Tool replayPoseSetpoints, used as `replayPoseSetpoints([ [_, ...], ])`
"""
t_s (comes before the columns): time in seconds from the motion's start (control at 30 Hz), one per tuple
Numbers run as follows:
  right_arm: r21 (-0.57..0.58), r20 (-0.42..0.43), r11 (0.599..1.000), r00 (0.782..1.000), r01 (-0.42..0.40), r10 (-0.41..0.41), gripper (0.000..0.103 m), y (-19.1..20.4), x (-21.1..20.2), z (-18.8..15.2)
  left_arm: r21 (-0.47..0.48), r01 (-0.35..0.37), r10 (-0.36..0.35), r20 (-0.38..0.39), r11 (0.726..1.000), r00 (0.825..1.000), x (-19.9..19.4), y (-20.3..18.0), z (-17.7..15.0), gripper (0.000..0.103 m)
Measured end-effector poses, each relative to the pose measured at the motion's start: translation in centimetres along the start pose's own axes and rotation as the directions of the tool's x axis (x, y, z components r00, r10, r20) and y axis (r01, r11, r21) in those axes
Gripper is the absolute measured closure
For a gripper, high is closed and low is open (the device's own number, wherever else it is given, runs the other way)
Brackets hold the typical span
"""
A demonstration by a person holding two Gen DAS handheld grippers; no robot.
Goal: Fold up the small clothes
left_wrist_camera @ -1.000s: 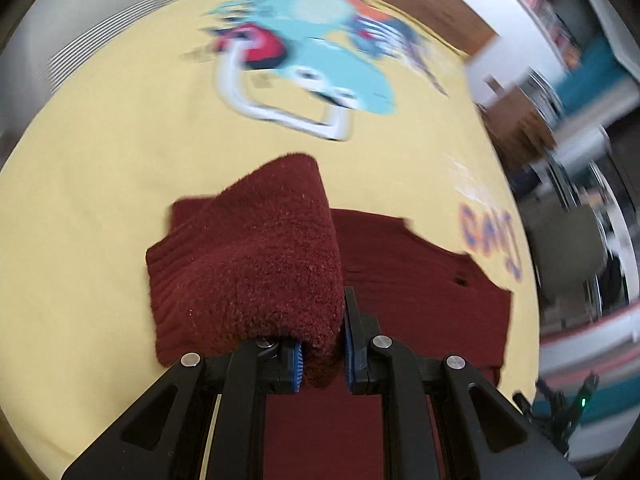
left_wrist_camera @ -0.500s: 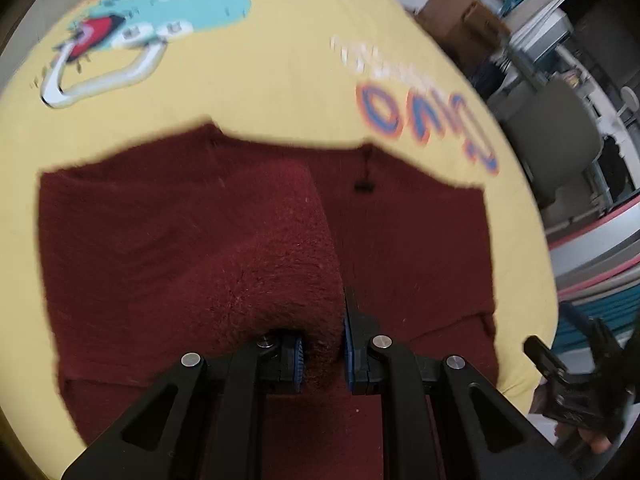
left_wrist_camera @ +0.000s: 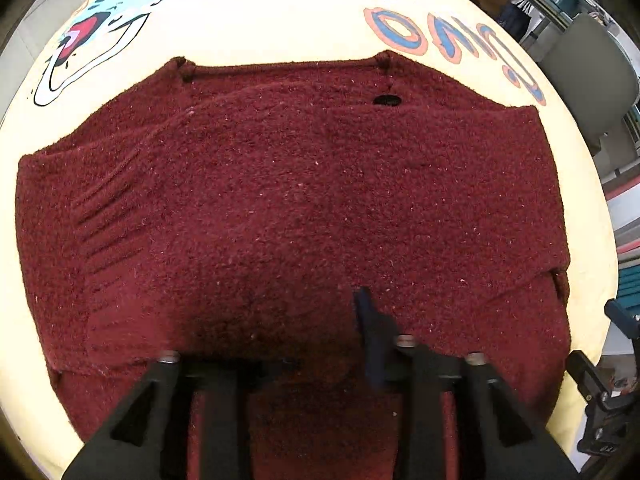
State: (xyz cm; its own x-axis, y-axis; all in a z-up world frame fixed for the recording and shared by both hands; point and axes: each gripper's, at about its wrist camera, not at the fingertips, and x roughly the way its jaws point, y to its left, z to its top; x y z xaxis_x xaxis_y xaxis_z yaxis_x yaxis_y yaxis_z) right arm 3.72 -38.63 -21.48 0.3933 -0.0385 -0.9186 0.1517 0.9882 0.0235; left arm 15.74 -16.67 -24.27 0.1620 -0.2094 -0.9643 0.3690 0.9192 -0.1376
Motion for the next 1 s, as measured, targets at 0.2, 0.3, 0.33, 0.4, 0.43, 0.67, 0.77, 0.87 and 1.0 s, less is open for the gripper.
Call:
replayPoseSetpoints([
  [0.2, 0.028, 0.014, 0.999, 1.0, -0.022, 0.022, 0.001, -0.8, -0.3, -0.4, -0.014, 0.01, -0.01, -0.018, 1.0, 1.0, -0.1, -0.1, -0.2, 0.005],
  [0.3, 0.034, 0.01, 0.999, 1.0, -0.015, 0.015, 0.001, -1.2, -0.3, -0.7, 0.005, 0.011, -0.011, -0.02, 1.0, 1.0, 0.3, -0.5, -0.5, 0.001],
  [0.33, 0.039, 0.009, 0.999, 1.0, -0.013, 0.013, 0.001, -1.4, -0.3, -0.8, 0.006, 0.019, -0.019, -0.017, 1.0, 1.0, 0.1, -0.3, -0.9, 0.001],
  [0.4, 0.05, 0.005, 0.999, 1.0, -0.015, 0.014, 0.001, -1.7, -0.2, -1.0, 0.012, 0.022, -0.022, -0.013, 1.0, 1.0, -0.3, -0.1, -1.3, 0.001],
  [0.43, 0.055, 0.003, 0.998, 1.0, -0.015, 0.014, 0.001, -1.8, -0.2, -1.1, 0.022, 0.021, -0.02, -0.015, 1.0, 1.0, -0.5, 0.0, -1.5, 0.001],
  [0.67, 0.062, -0.005, 0.998, 1.0, -0.013, 0.013, 0.001, -2.1, -0.1, -1.4, 0.094, -0.014, 0.017, -0.036, 0.996, 0.999, -2.5, 2.4, -3.6, 0.001],
  [0.77, 0.062, -0.008, 0.998, 1.0, -0.015, 0.015, 0.001, -2.0, 0.0, -1.4, 0.082, -0.041, 0.044, -0.037, 0.996, 0.998, -3.4, 5.2, -4.6, 0.001],
  [0.87, 0.054, -0.011, 0.998, 1.0, -0.014, 0.015, 0.001, -1.8, 0.1, -1.4, 0.055, -0.074, 0.075, -0.02, 0.996, 0.997, -4.9, 7.4, -5.3, 0.001],
  [1.0, 0.047, -0.016, 0.999, 1.0, -0.016, 0.016, 0.001, -1.2, 0.3, -1.4, 0.022, -0.139, 0.139, -0.002, 0.99, 0.99, -5.2, 11.4, -6.2, 0.002],
])
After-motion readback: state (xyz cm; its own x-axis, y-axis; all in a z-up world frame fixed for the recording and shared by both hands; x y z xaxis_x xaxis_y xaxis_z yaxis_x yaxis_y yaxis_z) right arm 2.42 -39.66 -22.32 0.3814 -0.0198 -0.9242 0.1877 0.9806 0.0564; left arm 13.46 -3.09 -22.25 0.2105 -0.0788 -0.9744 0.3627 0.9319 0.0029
